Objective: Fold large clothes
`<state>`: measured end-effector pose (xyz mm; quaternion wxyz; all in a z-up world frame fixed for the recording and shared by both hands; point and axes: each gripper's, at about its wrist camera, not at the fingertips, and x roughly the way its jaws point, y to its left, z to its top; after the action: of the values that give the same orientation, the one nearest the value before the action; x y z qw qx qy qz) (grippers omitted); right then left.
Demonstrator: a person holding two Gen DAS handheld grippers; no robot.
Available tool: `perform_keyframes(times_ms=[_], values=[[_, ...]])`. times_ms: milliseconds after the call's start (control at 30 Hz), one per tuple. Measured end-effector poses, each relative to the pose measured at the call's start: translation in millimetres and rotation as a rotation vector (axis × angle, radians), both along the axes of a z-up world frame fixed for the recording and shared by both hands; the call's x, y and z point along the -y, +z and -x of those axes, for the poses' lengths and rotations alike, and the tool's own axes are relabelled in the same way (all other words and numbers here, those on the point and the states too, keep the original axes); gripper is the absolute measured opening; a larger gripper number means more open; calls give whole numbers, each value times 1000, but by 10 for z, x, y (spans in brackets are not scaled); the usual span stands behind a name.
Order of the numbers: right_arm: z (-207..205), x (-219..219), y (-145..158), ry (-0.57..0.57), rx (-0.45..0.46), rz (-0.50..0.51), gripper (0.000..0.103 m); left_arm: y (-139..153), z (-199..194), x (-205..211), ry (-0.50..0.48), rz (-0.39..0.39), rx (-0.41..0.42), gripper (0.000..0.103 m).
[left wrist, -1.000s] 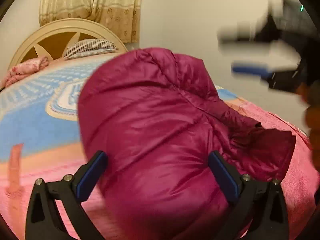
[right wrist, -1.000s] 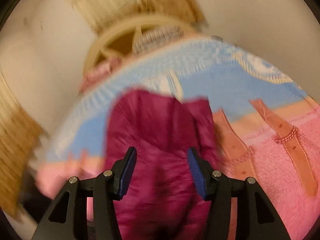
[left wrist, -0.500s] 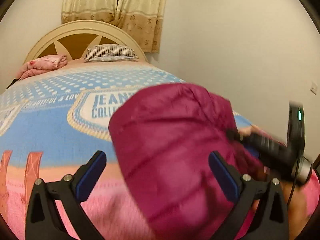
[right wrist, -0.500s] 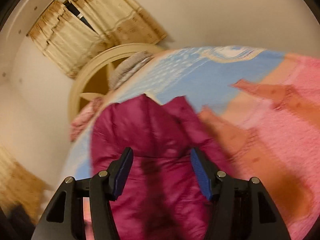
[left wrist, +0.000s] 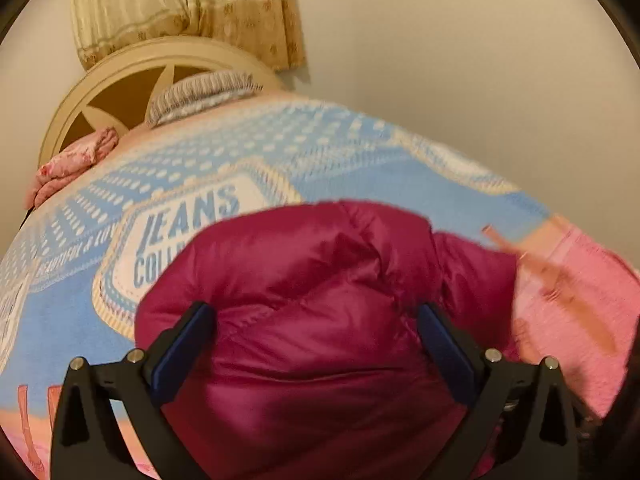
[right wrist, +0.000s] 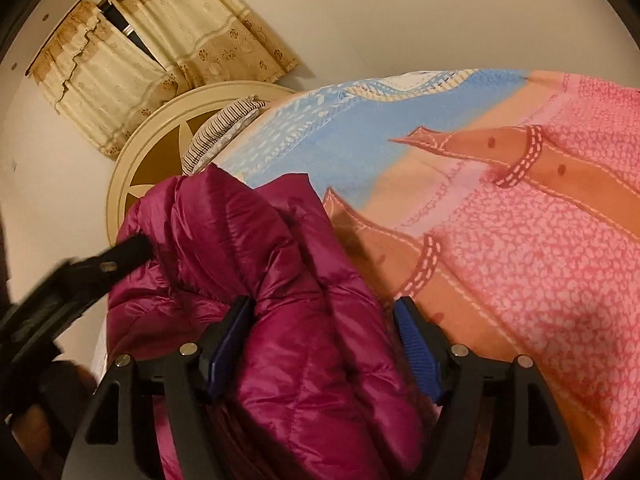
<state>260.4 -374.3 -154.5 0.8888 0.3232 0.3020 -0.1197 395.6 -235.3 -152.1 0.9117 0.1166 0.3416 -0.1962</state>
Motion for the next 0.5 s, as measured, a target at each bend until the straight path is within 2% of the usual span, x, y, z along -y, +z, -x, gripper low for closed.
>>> perform_keyframes(times_ms=[200, 500], values=[[-72, 79, -67, 28, 0, -38, 74, -159, -21, 2, 19, -9, -16, 103], [-148, 78, -98, 17, -28, -27, 74, -290, -89, 85, 18, -22, -42, 103]])
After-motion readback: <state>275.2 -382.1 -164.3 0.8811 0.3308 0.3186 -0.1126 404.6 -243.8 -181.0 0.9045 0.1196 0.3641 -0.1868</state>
